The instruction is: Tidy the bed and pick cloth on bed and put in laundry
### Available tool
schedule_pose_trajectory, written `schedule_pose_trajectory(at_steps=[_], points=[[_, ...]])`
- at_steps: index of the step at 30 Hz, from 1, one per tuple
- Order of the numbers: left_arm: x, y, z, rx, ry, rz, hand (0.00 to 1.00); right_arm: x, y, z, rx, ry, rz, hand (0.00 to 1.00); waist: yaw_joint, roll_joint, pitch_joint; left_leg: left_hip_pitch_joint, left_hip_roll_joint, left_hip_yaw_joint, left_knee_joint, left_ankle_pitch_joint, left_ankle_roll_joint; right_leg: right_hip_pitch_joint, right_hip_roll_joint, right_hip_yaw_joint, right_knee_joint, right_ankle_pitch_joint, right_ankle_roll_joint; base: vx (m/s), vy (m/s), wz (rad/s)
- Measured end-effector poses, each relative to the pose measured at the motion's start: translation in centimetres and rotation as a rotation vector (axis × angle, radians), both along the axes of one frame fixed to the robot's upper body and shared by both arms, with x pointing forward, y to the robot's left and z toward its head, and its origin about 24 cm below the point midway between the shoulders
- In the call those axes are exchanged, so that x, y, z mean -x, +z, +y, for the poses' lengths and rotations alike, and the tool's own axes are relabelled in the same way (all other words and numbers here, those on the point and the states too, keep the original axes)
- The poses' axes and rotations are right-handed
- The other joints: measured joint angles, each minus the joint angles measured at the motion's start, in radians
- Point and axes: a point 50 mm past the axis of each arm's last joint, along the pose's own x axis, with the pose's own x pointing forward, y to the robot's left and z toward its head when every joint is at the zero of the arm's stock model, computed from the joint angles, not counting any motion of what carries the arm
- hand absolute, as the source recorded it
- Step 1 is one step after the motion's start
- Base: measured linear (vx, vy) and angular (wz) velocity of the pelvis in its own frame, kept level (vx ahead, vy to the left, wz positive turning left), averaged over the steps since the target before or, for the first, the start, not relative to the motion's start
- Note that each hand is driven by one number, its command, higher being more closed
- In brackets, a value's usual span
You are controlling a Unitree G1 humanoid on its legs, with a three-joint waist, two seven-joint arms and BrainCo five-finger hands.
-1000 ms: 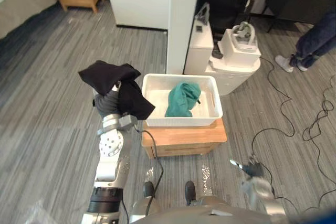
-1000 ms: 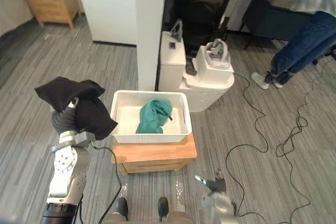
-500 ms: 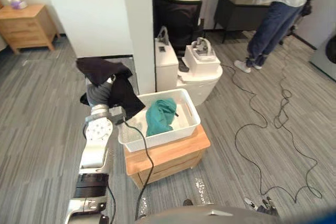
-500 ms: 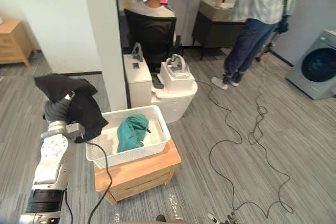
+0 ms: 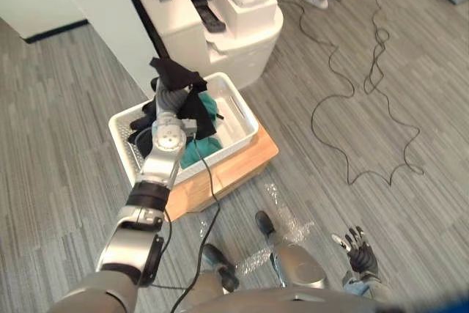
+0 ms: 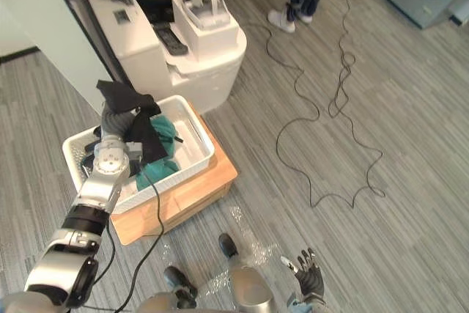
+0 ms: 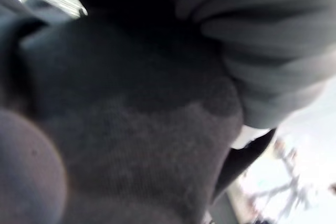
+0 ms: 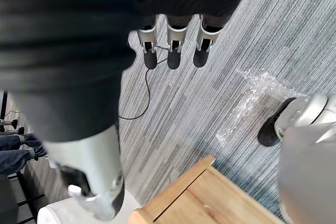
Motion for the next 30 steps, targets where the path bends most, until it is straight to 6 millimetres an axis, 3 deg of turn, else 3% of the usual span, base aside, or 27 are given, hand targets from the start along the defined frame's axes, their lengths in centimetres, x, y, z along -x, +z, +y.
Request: schedule_pose_trajectory(at_steps=[10,11,16,23,27,30], points=[[-0.2,-2.9,0.0,0.032,-0.034,0.165,1.00,-3.5,1.8,0.5,0.002,0.043,-0.137,0.00,0.004,0.018,0.114,-0.123,0.088,0.020,0.220,-0.115,0.011,-0.084,0.025,0.013,0.027,0.031,0.004,-0.03,0.002,-0.14],[-0.1,-3.4,0.0,0.034,-0.031,0.187,0.00,-3.8,2.0,0.6,0.004,0.045,-0.149,0.00,0.004,0.019,0.118,-0.136,0.095,0.019,0.236,-0.123,0.015,-0.092,0.026,0.013,0.027,0.031,0.004,-0.04,-0.001,-0.08],[0.3,-4.4,0.8,0.080,0.037,0.220,0.00,-4.5,2.6,0.6,0.010,0.047,-0.183,0.00,0.008,0.020,0.136,-0.169,0.119,0.013,0.286,-0.137,0.020,-0.103,0.030,0.008,0.018,0.026,-0.003,-0.02,-0.027,-0.01],[0.3,-3.8,2.2,0.075,0.081,0.202,0.00,-4.6,2.8,0.1,0.031,0.037,-0.184,0.00,0.029,0.020,0.137,-0.188,0.138,-0.005,0.320,-0.139,0.018,-0.102,0.032,-0.021,0.014,0.013,-0.018,0.00,-0.052,0.07],[0.2,-2.3,3.5,0.045,0.117,0.151,0.00,-4.6,2.8,0.3,0.026,0.037,-0.186,0.00,0.034,0.020,0.137,-0.189,0.137,-0.030,0.322,-0.139,0.022,-0.085,0.026,-0.050,0.015,0.012,-0.017,0.04,-0.022,0.19],[0.1,0.2,3.6,0.014,0.095,0.049,0.00,-4.6,3.1,0.3,0.029,0.038,-0.197,0.00,0.059,0.020,0.137,-0.187,0.129,-0.058,0.312,-0.134,0.025,-0.070,0.018,-0.083,0.015,0.002,-0.018,0.07,-0.022,0.27]])
